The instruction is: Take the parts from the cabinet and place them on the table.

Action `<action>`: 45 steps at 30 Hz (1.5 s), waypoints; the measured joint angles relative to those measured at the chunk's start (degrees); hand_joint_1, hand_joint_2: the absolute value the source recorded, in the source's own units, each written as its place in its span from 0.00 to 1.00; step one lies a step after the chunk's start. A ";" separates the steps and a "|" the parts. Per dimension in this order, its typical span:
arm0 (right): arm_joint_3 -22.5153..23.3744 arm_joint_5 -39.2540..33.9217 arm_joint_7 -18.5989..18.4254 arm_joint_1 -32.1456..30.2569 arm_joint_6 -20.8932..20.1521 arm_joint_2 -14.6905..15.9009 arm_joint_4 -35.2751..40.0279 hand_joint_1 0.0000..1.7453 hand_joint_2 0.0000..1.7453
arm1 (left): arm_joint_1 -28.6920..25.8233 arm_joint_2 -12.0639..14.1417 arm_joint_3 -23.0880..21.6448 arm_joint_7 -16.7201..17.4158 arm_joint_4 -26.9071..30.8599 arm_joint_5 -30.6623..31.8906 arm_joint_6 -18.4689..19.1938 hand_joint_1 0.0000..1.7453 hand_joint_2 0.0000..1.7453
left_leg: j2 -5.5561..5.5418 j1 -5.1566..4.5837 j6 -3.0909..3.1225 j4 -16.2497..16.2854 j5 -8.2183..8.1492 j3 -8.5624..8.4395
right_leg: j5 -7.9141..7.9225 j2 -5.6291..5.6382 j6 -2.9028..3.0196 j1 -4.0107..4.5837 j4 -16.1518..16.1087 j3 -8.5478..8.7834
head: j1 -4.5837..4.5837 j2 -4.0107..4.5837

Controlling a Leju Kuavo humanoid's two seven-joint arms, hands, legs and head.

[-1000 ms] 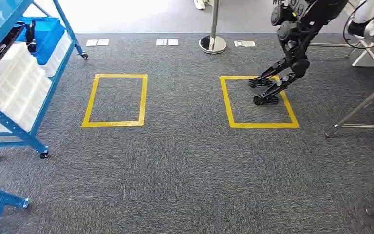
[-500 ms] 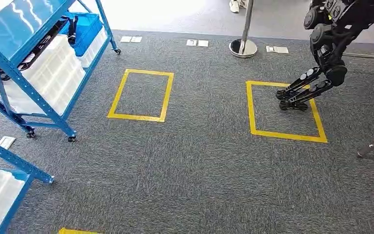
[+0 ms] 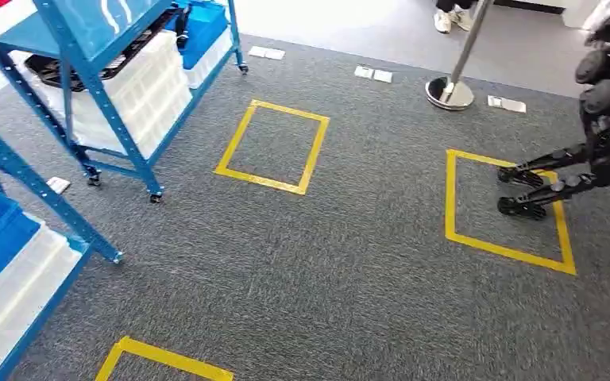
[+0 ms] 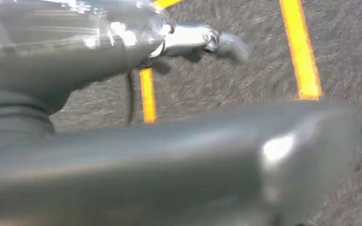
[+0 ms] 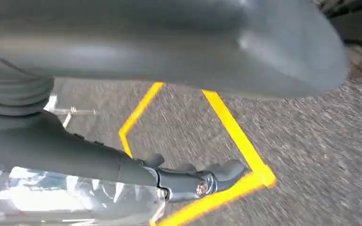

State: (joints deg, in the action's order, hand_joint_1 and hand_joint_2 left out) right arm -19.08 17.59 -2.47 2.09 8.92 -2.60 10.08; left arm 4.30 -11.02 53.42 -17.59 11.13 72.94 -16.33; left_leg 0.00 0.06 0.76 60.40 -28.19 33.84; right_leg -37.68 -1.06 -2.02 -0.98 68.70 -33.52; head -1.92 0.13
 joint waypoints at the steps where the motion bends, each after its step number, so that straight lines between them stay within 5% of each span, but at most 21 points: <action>1: -0.02 0.04 -0.04 -0.11 0.00 0.02 0.00 0.00 0.00 | 0.00 0.00 0.00 0.02 0.00 0.00 0.00 0.00 0.00 | -0.79 -0.11 0.15 0.00 0.07 0.07 | -1.60 0.21 0.06 0.09 4.57 -2.30 | 0.26 0.00; 3: -0.02 0.04 -0.11 -0.37 0.00 0.02 -0.02 0.00 0.00 | -0.14 0.00 0.00 0.20 0.00 0.00 -0.02 0.00 0.00 | -2.35 -0.25 0.26 0.01 0.14 0.06 | -1.21 0.39 0.38 0.29 7.91 -4.42 | 0.59 0.00; 6: -0.02 0.24 -0.09 -0.22 0.02 0.00 0.00 0.00 0.00 | -0.15 -0.02 0.00 0.17 0.00 0.02 -0.04 0.00 0.00 | -4.80 -0.29 0.23 0.03 0.22 -0.22 | 6.74 2.34 0.96 0.50 -4.15 0.55 | 0.99 0.00; 8: -0.02 0.39 -0.09 -0.21 0.06 0.00 -0.02 0.00 0.00 | -0.04 -0.02 0.00 0.17 0.00 0.07 -0.04 0.00 0.00 | -6.01 -0.48 -0.02 0.33 0.27 0.02 | 7.53 6.03 1.26 0.48 -9.61 2.75 | 1.18 0.00; 11: -0.04 0.55 -0.07 0.15 0.09 0.00 -0.02 0.00 0.00 | -0.28 -0.02 0.00 0.15 -0.02 0.07 -0.09 0.00 0.00 | -7.64 0.07 -1.12 -0.24 0.97 0.64 | 7.34 4.67 1.25 0.90 -9.72 2.80 | 1.12 0.00; 12: -0.07 0.55 -0.02 0.10 0.09 -0.13 -0.02 0.00 0.00 | -0.38 0.00 0.00 0.15 -0.02 0.07 -0.13 0.00 0.00 | -8.16 -0.29 -1.47 -0.23 1.09 0.80 | 7.69 3.86 1.63 0.14 -10.32 3.01 | 1.07 0.00; 14: -0.07 0.57 -0.04 0.15 0.09 -0.20 -0.02 0.00 0.00 | -0.37 0.00 0.00 0.15 -0.02 0.09 -0.22 0.00 0.00 | -2.40 -0.44 -1.49 3.21 -1.80 2.09 | 7.84 2.37 2.01 -0.08 -10.51 3.06 | 0.35 0.00; 16: -0.09 0.57 -0.07 -0.13 0.07 -0.20 -0.02 0.00 0.00 | -0.15 0.00 0.00 0.15 -0.02 0.09 -0.22 0.00 0.00 | -1.01 -0.18 -1.77 11.83 -6.13 5.78 | 7.71 0.64 2.18 0.04 -10.50 3.28 | -0.26 0.00; 18: -0.09 0.57 -0.13 -0.16 0.07 -0.20 -0.02 0.00 0.00 | -0.26 -0.02 0.00 0.18 -0.02 0.15 -0.22 0.00 0.00 | -0.62 0.40 -2.19 17.45 -7.37 8.26 | 7.64 -0.99 2.17 0.00 -10.47 3.28 | -0.50 0.00; 21: -0.09 0.66 -0.15 -0.06 0.07 -0.26 -0.02 0.00 0.00 | -0.33 0.00 0.00 0.17 -0.02 0.17 -0.22 0.00 0.00 | 0.66 1.35 -3.06 6.92 -1.49 2.87 | 7.23 -2.64 1.57 -0.42 -10.41 3.78 | -1.00 0.00; 22: -0.09 0.66 -0.15 -0.05 0.07 -0.24 -0.02 0.00 0.00 | -0.31 0.00 0.00 0.17 -0.02 0.17 -0.22 0.00 0.00 | 2.43 1.62 -3.32 1.83 0.51 0.15 | 6.96 -3.07 1.14 -0.52 -10.31 4.16 | -1.16 0.00; 23: -0.09 0.66 -0.17 -0.11 0.07 -0.06 -0.02 0.00 0.00 | -0.14 -0.04 0.00 0.17 -0.02 0.20 -0.22 0.00 0.00 | 4.45 0.75 -3.78 0.62 -0.70 -0.35 | 6.67 -3.43 0.67 -0.15 -10.19 4.20 | -1.68 0.00; 27: -0.09 0.72 -0.24 0.16 0.07 -0.20 -0.02 0.00 0.00 | -0.17 0.00 0.00 0.20 -0.02 0.26 -0.28 0.00 0.00 | 1.95 0.42 -1.86 0.50 -0.31 0.34 | 6.67 -5.24 -0.34 -0.11 -10.45 4.65 | -0.59 0.00; 30: -0.09 0.85 -0.26 0.26 0.07 -0.31 -0.02 0.00 0.00 | -0.02 0.00 0.02 0.22 0.00 0.39 -0.42 0.00 0.00 | 0.39 0.66 -0.74 0.31 0.12 0.52 | 2.47 -0.78 -0.60 -0.26 -5.08 2.30 | 0.00 0.00; 33: -0.09 0.90 -0.42 -0.05 0.07 -0.26 -0.02 0.00 0.00 | -0.04 0.00 0.02 0.22 0.00 0.42 -0.46 0.00 0.00 | -1.76 0.42 -0.33 0.32 0.29 0.74 | -2.01 0.24 -0.49 -0.12 7.37 -3.91 | 0.87 0.00; 36: -0.09 0.90 -0.42 -0.13 0.00 -0.26 -0.02 0.00 0.00 | -0.15 0.00 0.02 0.24 0.00 0.42 -0.46 0.00 0.00 | -4.05 0.42 -0.38 0.35 0.39 0.59 | 3.85 1.01 -0.06 -0.11 0.40 -1.10 | 1.18 0.00; 37: -0.09 0.90 -0.42 -0.04 0.02 -0.26 -0.02 0.00 0.00 | -0.14 -0.02 0.02 0.24 0.00 0.42 -0.46 0.00 0.00 | -4.73 0.46 -0.47 0.35 0.45 0.52 | 6.38 2.34 0.10 -0.13 -4.57 1.19 | 1.27 0.00; 39: -0.09 0.90 -0.39 -0.07 0.00 -0.24 -0.02 0.00 0.00 | -0.01 -0.02 0.02 0.24 0.00 0.48 -0.46 0.00 0.00 | -5.98 0.23 -0.96 0.66 0.63 0.99 | 6.90 7.05 0.37 -0.27 -9.69 3.19 | 1.38 0.00; 42: -0.11 0.94 -0.37 -0.09 -0.09 -0.24 -0.02 0.00 0.00 | -0.26 0.00 0.02 0.24 -0.02 0.50 -0.52 0.00 0.00 | -7.94 0.77 -2.22 -0.05 1.50 1.48 | 6.88 5.37 0.46 0.24 -9.60 3.15 | 1.25 0.00; 43: -0.13 0.96 -0.35 -0.07 -0.09 -0.28 -0.02 0.00 0.00 | -0.38 0.00 0.00 0.28 -0.02 0.50 -0.52 0.00 0.00 | -8.63 0.64 -2.52 -0.04 1.63 1.59 | 7.24 4.54 1.01 -0.41 -10.13 3.30 | 1.14 0.00; 45: -0.13 1.03 -0.35 0.18 -0.09 -0.28 -0.02 0.00 0.00 | -0.37 0.02 0.02 0.39 0.00 0.46 -0.55 0.00 0.00 | -2.66 0.37 -2.55 3.58 -1.30 3.09 | 7.48 2.91 1.90 -0.63 -10.35 3.35 | 0.24 0.00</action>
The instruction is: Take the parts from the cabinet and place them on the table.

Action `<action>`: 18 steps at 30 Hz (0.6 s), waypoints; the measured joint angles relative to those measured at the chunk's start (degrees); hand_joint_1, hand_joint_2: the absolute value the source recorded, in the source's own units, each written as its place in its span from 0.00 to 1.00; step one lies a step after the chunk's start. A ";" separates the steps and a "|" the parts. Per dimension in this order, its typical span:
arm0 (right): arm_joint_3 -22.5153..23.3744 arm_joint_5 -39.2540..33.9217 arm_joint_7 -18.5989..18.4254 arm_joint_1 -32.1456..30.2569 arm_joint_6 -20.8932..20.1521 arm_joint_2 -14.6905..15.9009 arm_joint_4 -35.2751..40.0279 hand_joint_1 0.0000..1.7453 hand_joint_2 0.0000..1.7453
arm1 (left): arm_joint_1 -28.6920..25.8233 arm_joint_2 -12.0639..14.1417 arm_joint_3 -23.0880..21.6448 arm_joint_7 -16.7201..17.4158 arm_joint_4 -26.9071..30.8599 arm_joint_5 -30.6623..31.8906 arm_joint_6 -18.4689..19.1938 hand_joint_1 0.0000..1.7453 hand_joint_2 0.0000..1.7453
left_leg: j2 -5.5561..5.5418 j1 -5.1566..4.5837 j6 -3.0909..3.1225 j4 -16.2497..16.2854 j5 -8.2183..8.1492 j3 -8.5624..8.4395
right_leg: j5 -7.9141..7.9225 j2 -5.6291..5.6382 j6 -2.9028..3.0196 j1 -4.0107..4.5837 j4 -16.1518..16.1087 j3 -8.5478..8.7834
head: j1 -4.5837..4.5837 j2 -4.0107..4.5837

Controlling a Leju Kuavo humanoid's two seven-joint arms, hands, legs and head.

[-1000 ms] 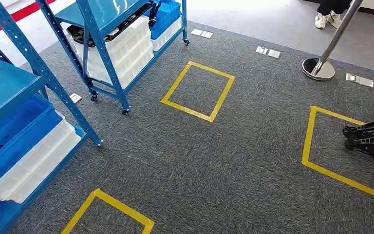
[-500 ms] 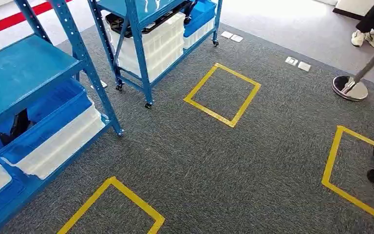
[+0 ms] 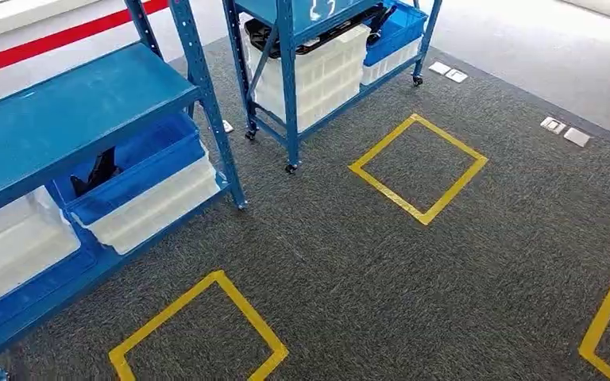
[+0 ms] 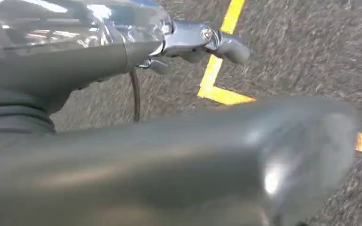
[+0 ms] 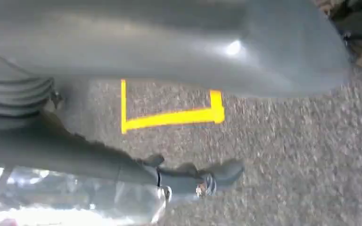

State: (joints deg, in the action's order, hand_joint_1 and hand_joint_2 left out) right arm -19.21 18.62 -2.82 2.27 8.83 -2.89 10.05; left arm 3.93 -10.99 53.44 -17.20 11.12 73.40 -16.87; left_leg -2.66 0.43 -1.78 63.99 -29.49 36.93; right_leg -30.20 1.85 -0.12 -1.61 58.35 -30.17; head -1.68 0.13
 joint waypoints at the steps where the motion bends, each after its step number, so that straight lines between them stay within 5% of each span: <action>1: 0.00 0.00 0.00 -0.11 0.00 -0.02 0.00 0.00 0.00 | 0.17 0.00 -0.02 0.00 -0.02 0.02 0.00 0.00 0.00 | 1.17 0.07 -0.04 4.00 -2.25 1.68 | -0.02 -0.95 0.14 0.21 0.00 0.04 | -0.48 0.00; 3: 0.00 0.00 -0.04 -0.35 -0.02 -0.02 0.00 0.00 0.00 | 0.26 -0.02 -0.02 -0.02 -0.02 0.02 0.00 0.00 0.00 | 1.83 0.28 -0.22 12.34 -5.61 5.11 | -0.11 -2.84 0.22 0.29 0.03 0.06 | -0.68 0.00; 4: 0.00 0.00 -0.04 -0.37 -0.04 -0.02 0.00 0.00 0.00 | 0.14 -0.02 -0.02 -0.02 -0.02 0.00 0.00 0.00 0.00 | 2.03 0.49 -0.41 13.52 -5.52 5.42 | -0.13 -3.56 0.21 0.27 0.03 0.10 | -0.77 0.00; 5: 0.00 0.00 -0.02 -0.32 -0.04 -0.02 0.00 0.00 0.00 | 0.07 0.00 -0.02 0.00 -0.02 0.00 0.00 0.00 0.00 | 2.20 0.76 -0.61 12.21 -4.35 4.54 | -0.17 -4.18 0.19 0.19 0.04 0.13 | -0.90 0.00; 7: 0.00 0.00 -0.02 -0.22 -0.04 -0.07 0.00 0.00 0.00 | 0.09 0.02 0.00 -0.02 0.00 -0.04 -0.02 0.00 0.00 | 3.21 1.23 -0.89 3.32 0.01 -0.34 | -0.46 -5.25 -0.27 -0.11 0.08 0.51 | -1.36 0.00; 8: 0.00 0.00 -0.02 -0.21 -0.04 -0.09 0.00 0.00 0.00 | 0.12 0.02 0.00 -0.02 0.00 -0.04 -0.02 0.00 0.00 | 4.97 1.36 -0.98 -1.38 1.69 -2.95 | -0.70 -5.74 -0.67 -0.17 0.18 0.80 | -1.66 0.00; 9: 0.00 0.00 -0.02 -0.28 -0.04 0.00 0.00 0.00 0.00 | 0.29 0.00 0.00 0.00 -0.02 -0.04 -0.02 0.00 0.00 | 6.68 0.73 -1.24 -3.06 0.60 -3.58 | -1.01 -6.15 -1.24 0.30 0.46 0.86 | -2.28 0.00; 13: 0.00 0.00 -0.02 -0.08 -0.04 -0.02 0.00 0.00 0.00 | 0.24 0.02 0.00 0.00 -0.02 -0.04 -0.04 0.00 0.00 | 4.54 0.30 0.27 -3.00 0.91 -2.82 | -1.02 -7.97 -2.19 0.32 0.02 1.32 | -1.05 0.00; 14: 0.00 0.00 -0.02 -0.01 -0.04 -0.07 0.00 0.00 0.00 | 0.23 0.02 0.00 0.00 0.00 -0.04 -0.09 0.00 0.00 | 4.04 0.62 0.69 -3.20 1.14 -2.84 | -1.58 -7.02 -2.67 0.02 0.25 1.25 | -0.96 0.00; 15: 0.00 0.00 0.00 0.07 -0.04 -0.11 0.00 0.00 0.00 | 0.25 0.02 0.02 0.00 0.00 -0.04 -0.11 0.00 0.00 | 3.63 0.60 0.87 -3.20 1.22 -2.73 | -2.95 -4.95 -2.63 0.04 1.78 0.60 | -0.77 0.00; 18: 0.00 0.00 -0.02 -0.10 -0.04 -0.07 0.00 0.00 0.00 | 0.43 0.02 0.02 0.00 0.00 -0.04 -0.13 0.00 0.00 | 1.95 0.47 1.59 -3.18 1.37 -2.43 | -9.07 -2.87 -2.46 0.34 14.49 -5.62 | 0.41 0.00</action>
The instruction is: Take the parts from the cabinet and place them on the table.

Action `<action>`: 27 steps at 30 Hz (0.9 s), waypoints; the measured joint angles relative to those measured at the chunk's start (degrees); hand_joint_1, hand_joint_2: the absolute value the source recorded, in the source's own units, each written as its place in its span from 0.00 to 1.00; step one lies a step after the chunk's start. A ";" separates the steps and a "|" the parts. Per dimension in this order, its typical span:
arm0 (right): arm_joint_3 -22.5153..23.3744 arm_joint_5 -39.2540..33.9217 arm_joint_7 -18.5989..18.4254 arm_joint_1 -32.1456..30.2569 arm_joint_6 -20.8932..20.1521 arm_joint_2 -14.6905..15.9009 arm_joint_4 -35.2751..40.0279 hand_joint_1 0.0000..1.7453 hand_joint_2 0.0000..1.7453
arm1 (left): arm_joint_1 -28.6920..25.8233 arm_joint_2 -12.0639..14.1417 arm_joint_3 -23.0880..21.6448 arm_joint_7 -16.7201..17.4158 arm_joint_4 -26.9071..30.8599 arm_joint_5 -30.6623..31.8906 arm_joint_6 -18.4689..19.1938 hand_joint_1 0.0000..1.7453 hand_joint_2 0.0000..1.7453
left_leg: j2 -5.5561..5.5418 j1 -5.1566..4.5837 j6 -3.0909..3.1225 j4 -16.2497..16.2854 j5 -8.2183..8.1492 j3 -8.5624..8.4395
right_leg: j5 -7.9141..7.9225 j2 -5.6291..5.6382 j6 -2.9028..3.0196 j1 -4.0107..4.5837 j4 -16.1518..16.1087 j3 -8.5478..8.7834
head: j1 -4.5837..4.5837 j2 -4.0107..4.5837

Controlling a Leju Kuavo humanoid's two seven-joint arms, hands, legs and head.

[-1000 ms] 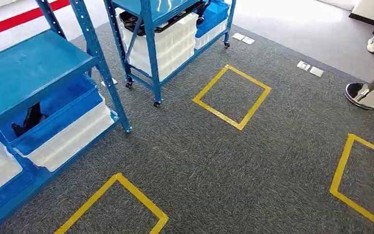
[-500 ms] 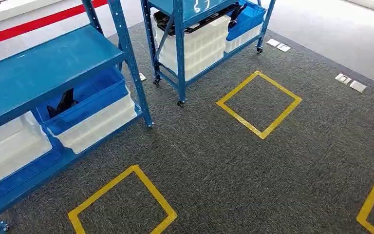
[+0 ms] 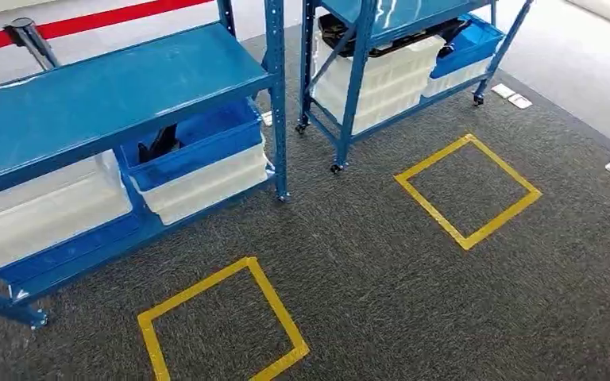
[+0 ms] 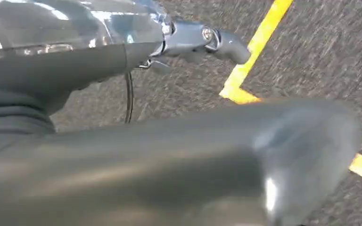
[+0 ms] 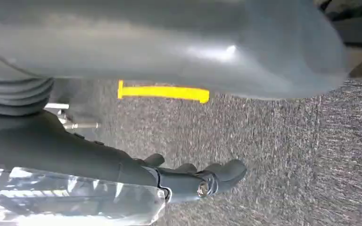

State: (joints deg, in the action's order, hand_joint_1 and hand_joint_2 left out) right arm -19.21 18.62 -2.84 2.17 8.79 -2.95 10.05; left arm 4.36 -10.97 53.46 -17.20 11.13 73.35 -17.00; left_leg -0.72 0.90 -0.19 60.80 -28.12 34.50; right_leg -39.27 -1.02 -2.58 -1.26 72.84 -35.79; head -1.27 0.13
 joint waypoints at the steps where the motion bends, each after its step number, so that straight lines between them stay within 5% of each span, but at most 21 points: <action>1: 0.00 0.00 0.00 -0.15 0.00 0.00 0.00 0.00 0.00 | -0.07 0.00 0.00 0.02 0.00 0.00 0.00 0.00 0.00 | -0.77 -0.02 0.06 0.01 0.04 0.01 | -0.24 0.05 0.09 0.05 2.67 -1.43 | 0.20 0.00; 3: 0.00 0.00 0.00 -0.36 -0.02 0.00 0.00 0.00 0.00 | -0.17 0.00 0.07 0.04 0.00 0.00 0.00 0.00 0.00 | -2.38 -0.01 0.04 0.03 0.06 -0.08 | 3.06 0.14 0.31 0.05 -0.09 -0.46 | 0.46 0.00; 5: 0.00 0.00 0.00 -0.18 -0.02 0.00 0.00 0.00 0.00 | -0.16 0.00 0.22 0.02 0.00 -0.02 0.00 0.00 0.00 | -3.88 0.07 -0.09 0.05 0.14 -0.26 | 8.21 1.88 0.56 0.03 -9.11 3.63 | 0.64 0.00; 6: 0.00 0.00 0.00 -0.19 -0.02 0.00 -0.02 0.00 0.00 | -0.15 0.00 0.33 0.02 0.00 -0.02 0.00 0.00 0.00 | -4.37 0.16 -0.31 0.06 0.25 -0.15 | 8.73 5.15 0.77 -0.13 -12.29 4.95 | 0.77 0.00; 7: 0.00 0.00 0.00 -0.21 -0.02 -0.02 -0.02 0.00 0.00 | 0.00 0.00 0.37 0.02 0.00 -0.02 0.00 0.00 0.00 | -5.10 -0.26 -0.57 0.43 0.26 0.21 | 8.39 5.61 0.78 -0.14 -13.73 5.40 | 0.79 0.00; 10: 0.00 0.02 -0.07 -0.11 -0.04 -0.09 -0.02 0.00 0.00 | -0.37 0.00 0.48 0.02 0.00 -0.02 -0.07 0.00 0.00 | -6.79 0.08 -1.80 -0.33 1.09 0.63 | 8.35 4.25 0.94 0.27 -13.52 5.30 | 0.46 0.00; 11: 0.00 0.04 -0.02 -0.11 -0.04 -0.20 -0.02 0.00 0.00 | -0.47 0.00 0.55 0.02 0.00 -0.04 -0.07 0.00 0.00 | -6.51 0.11 -1.94 -0.17 0.97 0.73 | 8.73 3.46 1.57 -0.41 -13.97 5.36 | 0.33 0.00; 12: 0.00 0.04 -0.02 0.00 -0.04 -0.18 -0.02 0.00 0.00 | -0.51 0.00 0.57 0.02 0.00 -0.04 -0.07 0.00 0.00 | -3.26 -0.12 -2.04 0.83 0.02 1.06 | 8.86 2.80 1.81 -0.40 -14.01 5.43 | 0.24 0.00; 13: 0.00 0.04 -0.02 -0.04 -0.02 -0.18 -0.02 0.00 0.00 | -0.36 0.00 0.61 0.02 0.00 -0.09 -0.07 0.00 0.00 | -1.24 -0.23 -2.08 3.70 -2.03 2.22 | 8.79 2.06 2.38 -0.33 -14.00 5.45 | -0.76 0.00; 15: 0.00 0.04 -0.02 -0.22 -0.07 -0.20 -0.02 0.00 0.00 | -0.14 0.00 0.61 0.00 -0.02 -0.09 -0.07 0.00 0.00 | -0.19 -0.17 -2.15 12.48 -6.25 5.88 | 8.73 0.43 2.56 -0.08 -13.99 5.51 | -1.29 0.00; 17: 0.00 0.04 -0.04 -0.25 -0.13 -0.20 -0.02 0.00 0.00 | -0.29 0.00 0.63 0.02 -0.02 -0.09 -0.09 0.00 0.00 | 0.13 -0.02 -2.35 17.33 -7.29 7.73 | 8.68 -1.07 2.59 -0.08 -13.96 5.55 | -1.51 0.00; 18: 0.00 0.02 -0.04 -0.20 -0.13 -0.20 -0.02 0.00 0.00 | -0.34 0.00 0.68 0.02 0.00 -0.13 -0.18 0.00 0.00 | 0.26 0.13 -2.43 15.50 -5.87 6.70 | 8.64 -1.68 2.54 -0.14 -13.95 5.58 | -1.68 0.00; 20: 0.00 0.02 -0.04 -0.09 -0.13 -0.24 -0.02 0.00 0.00 | -0.32 0.11 0.70 0.02 0.00 -0.18 -0.24 0.00 0.00 | 1.61 0.42 -2.53 6.11 -1.20 1.81 | 8.36 -2.75 2.12 -0.35 -13.88 5.93 | -2.23 0.00; 21: 0.00 0.04 -0.04 -0.09 -0.13 -0.24 -0.02 0.00 0.00 | -0.30 0.13 0.70 0.02 0.00 -0.17 -0.24 0.00 0.00 | 3.83 0.48 -2.62 1.58 0.14 -0.55 | 8.11 -3.18 1.71 -0.33 -13.81 6.23 | -2.49 0.00; 22: 0.02 0.02 -0.04 -0.14 -0.13 -0.09 -0.02 0.00 0.00 | -0.14 0.09 0.68 0.02 -0.02 -0.17 -0.24 0.00 0.00 | 5.77 -0.33 -2.78 0.43 -0.83 -0.87 | 7.83 -3.53 1.25 0.24 -13.54 6.23 | -3.07 0.00; 26: 0.02 0.02 -0.04 0.06 -0.13 -0.18 0.00 0.00 0.00 | -0.20 0.11 0.74 0.04 -0.02 -0.20 -0.35 0.00 0.00 | 3.00 -0.38 -1.04 0.47 -0.48 -0.14 | 7.90 -5.70 0.46 0.37 -14.20 6.87 | -1.72 0.00; 27: 0.02 0.02 -0.02 0.17 -0.13 -0.24 -0.02 0.00 0.00 | -0.23 0.11 0.74 0.04 0.00 -0.22 -0.37 0.00 0.00 | 2.42 -0.11 -0.58 0.28 -0.23 -0.17 | 7.16 -4.48 0.12 0.17 -13.78 6.87 | -1.66 0.00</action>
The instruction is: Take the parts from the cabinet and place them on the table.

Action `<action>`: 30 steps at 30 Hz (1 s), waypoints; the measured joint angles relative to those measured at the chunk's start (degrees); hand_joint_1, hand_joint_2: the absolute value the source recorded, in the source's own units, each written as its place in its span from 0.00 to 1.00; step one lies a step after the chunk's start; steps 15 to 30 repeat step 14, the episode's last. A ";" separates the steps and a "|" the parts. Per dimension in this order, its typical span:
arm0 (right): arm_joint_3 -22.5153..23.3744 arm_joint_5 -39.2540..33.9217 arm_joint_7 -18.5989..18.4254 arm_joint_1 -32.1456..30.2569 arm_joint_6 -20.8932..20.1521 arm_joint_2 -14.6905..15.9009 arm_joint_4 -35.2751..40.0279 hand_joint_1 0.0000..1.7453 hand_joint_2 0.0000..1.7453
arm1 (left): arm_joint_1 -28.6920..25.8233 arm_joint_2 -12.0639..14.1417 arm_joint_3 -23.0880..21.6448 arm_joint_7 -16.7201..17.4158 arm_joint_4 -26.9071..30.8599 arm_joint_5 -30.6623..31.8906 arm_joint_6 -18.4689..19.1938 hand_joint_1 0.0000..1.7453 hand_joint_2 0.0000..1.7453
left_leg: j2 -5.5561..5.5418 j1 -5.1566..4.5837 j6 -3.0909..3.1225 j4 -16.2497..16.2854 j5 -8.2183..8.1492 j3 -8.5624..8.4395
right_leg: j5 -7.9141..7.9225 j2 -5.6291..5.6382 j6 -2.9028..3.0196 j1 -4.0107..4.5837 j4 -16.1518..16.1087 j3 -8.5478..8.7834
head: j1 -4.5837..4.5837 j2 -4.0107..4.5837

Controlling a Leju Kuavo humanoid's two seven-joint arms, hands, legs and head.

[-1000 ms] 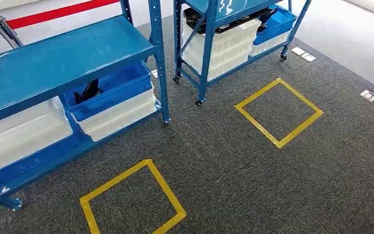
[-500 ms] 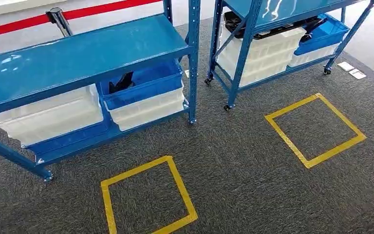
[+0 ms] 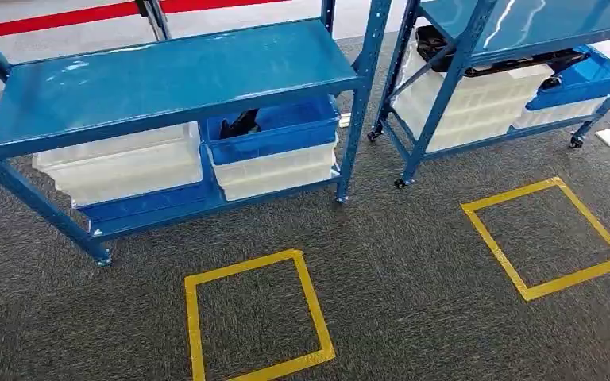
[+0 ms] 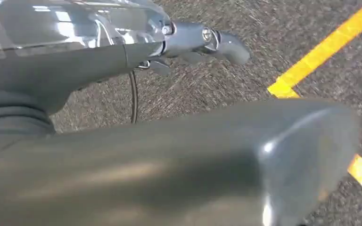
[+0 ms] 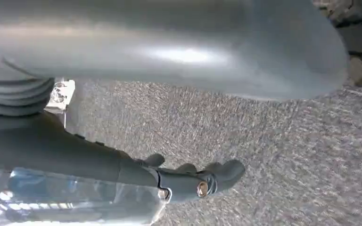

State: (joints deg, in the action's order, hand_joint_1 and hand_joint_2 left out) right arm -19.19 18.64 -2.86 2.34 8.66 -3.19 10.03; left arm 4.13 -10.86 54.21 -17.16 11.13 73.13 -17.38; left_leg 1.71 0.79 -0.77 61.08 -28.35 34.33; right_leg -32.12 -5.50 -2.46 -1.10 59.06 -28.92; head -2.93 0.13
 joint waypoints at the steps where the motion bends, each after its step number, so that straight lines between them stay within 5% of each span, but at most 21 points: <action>1: 0.00 0.02 0.02 0.02 0.00 -0.02 0.00 0.00 0.00 | 0.06 0.00 0.00 0.00 0.00 -0.07 -0.02 0.00 0.00 | -0.59 0.02 0.27 0.00 0.09 0.12 | -1.63 2.24 0.06 -0.06 1.88 -0.89 | 0.22 0.00; 3: 0.00 0.02 0.02 -0.07 0.00 0.00 0.00 0.00 0.00 | 0.19 0.00 -0.02 0.00 0.00 -0.07 -0.02 0.00 0.00 | -1.86 -0.03 0.71 0.01 0.30 0.39 | -6.12 4.23 0.08 -0.04 10.58 -4.95 | 1.15 0.00; 5: 0.00 0.02 0.00 -0.23 -0.02 0.02 0.00 0.00 0.00 | 0.08 0.00 0.00 0.00 0.00 -0.07 -0.02 0.00 0.00 | -3.42 -0.15 0.89 0.04 0.42 0.53 | -7.64 4.62 0.12 0.07 17.32 -8.53 | 1.68 0.00; 6: 0.00 0.00 0.00 -0.39 -0.04 0.02 0.00 0.00 0.00 | -0.01 0.00 0.00 0.00 0.00 -0.07 -0.02 0.00 0.00 | -4.30 -0.18 0.92 0.05 0.45 0.50 | -6.24 4.68 0.26 0.07 16.70 -8.42 | 1.84 0.00; 8: 0.00 0.00 0.00 -0.36 -0.04 0.02 0.00 0.00 0.00 | 0.00 0.00 0.00 0.02 0.00 -0.07 -0.02 0.00 0.00 | -5.89 -0.19 0.85 0.07 0.51 0.35 | -1.05 5.57 0.67 0.08 8.96 -5.13 | 2.14 0.00; 9: 0.00 0.00 0.00 -0.28 -0.04 0.04 0.00 0.00 0.00 | 0.02 0.00 -0.02 0.02 0.00 -0.07 -0.02 0.00 0.00 | -6.55 -0.18 0.78 0.07 0.55 0.27 | 1.30 6.86 0.92 0.08 4.18 -2.98 | 2.29 0.00; 10: 0.00 0.00 0.00 -0.30 -0.04 0.09 -0.02 0.00 0.00 | 0.02 0.00 -0.02 0.02 -0.02 -0.07 -0.02 0.00 0.00 | -7.02 -0.16 0.54 0.11 0.66 0.35 | 1.40 9.88 1.13 0.04 1.48 -1.84 | 2.41 0.00; 14: 0.00 0.00 -0.02 -0.21 -0.04 0.00 -0.02 0.00 0.00 | -0.15 0.00 0.00 0.11 0.00 -0.07 -0.02 0.00 0.00 | -9.38 -0.11 -0.93 -0.41 1.57 1.08 | 1.24 8.75 1.16 0.39 0.25 -1.56 | 2.36 0.00; 30: 0.00 0.00 -0.02 -0.21 -0.04 0.00 -0.02 0.00 0.00 | -0.15 0.00 0.00 0.11 0.00 -0.07 -0.02 0.00 0.00 | -9.38 -0.11 -0.93 -0.41 1.57 1.08 | 1.24 8.75 1.16 0.39 0.25 -1.56 | 2.36 0.00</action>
